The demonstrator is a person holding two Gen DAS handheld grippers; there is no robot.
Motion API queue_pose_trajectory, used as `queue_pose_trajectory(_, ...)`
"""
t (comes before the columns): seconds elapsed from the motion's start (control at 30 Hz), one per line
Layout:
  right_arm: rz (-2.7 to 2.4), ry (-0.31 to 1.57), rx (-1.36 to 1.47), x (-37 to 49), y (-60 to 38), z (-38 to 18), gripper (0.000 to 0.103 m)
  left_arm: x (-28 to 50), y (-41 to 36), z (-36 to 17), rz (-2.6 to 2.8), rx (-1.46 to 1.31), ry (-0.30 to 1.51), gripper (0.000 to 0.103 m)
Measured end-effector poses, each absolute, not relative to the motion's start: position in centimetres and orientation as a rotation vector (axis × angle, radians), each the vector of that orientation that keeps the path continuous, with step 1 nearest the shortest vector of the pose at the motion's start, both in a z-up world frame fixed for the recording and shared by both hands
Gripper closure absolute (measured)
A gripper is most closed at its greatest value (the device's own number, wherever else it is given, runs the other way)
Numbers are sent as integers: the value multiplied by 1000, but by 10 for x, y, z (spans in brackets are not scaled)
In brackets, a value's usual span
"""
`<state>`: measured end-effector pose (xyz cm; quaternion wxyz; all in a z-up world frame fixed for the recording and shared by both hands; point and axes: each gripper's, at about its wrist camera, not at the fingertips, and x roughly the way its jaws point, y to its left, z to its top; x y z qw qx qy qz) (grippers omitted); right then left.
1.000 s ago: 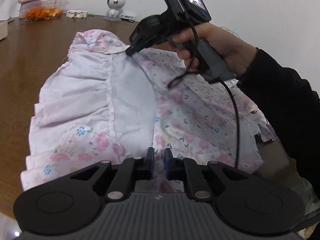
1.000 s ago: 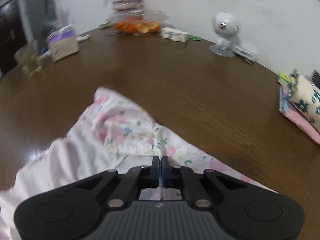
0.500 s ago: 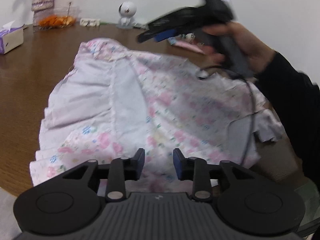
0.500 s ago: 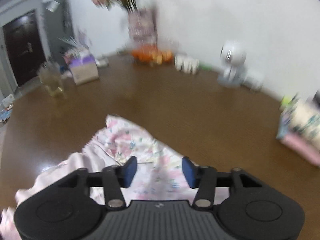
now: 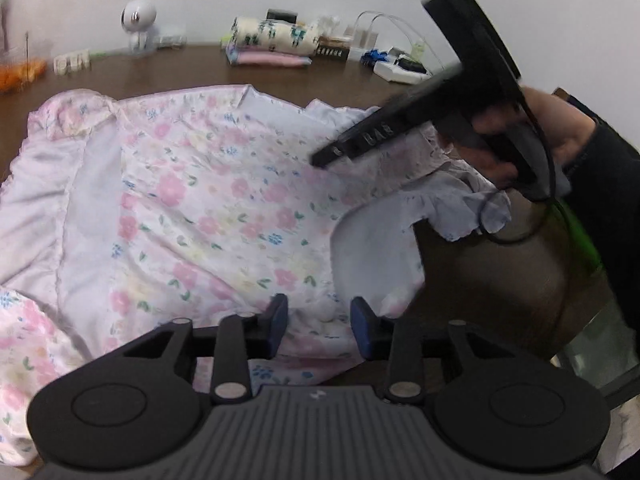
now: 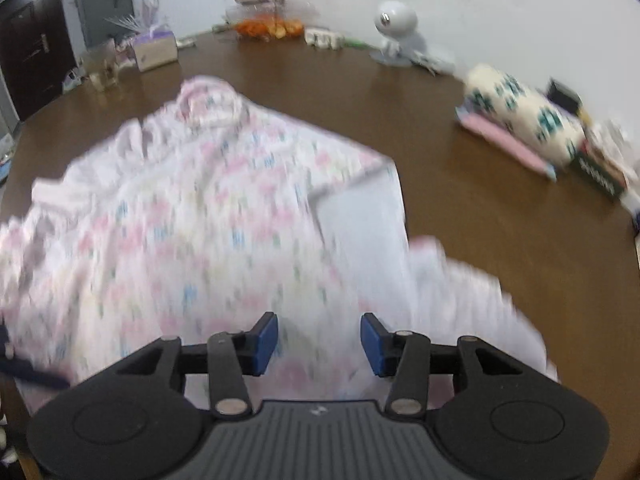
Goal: Fold clothes
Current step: 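Grasp the dress's sleeve with the right tool and fold it over the body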
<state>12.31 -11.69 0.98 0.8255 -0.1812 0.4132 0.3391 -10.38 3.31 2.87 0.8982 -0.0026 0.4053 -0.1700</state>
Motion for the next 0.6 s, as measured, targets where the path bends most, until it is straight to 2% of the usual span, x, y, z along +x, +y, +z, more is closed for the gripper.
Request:
queue_pose_trajectory(0.1,664,828,-400,99,-129,7,52,-111,39,31,-339,10,850,70)
queue_pose_trajectory(0.23,685,831,-393,82,-138,14,53,-108,47,40,-329,-32,882,69)
queue_pose_trajectory(0.33,687,752,-299,98,-138,37,52,-100,41,54,-368,-80,842,64)
queue_pose_trajectory(0.43,673,793,-265,123,-127,29,53,-92,9,55,-398,-11,802,67)
queue_pose_trajectory(0.47,669,806,-253,132,-123,27,56,-91,-1,50,-418,11,813,67)
queue_pose_trajectory(0.5,664,820,-242,140,-120,24,68,-92,-8,44,-438,26,832,70)
queue_pose_trajectory(0.53,659,833,-230,148,-116,22,72,-93,-13,38,-451,38,855,74)
queue_pose_trajectory(0.6,650,860,-207,165,-109,17,73,-100,-15,29,-448,53,849,74)
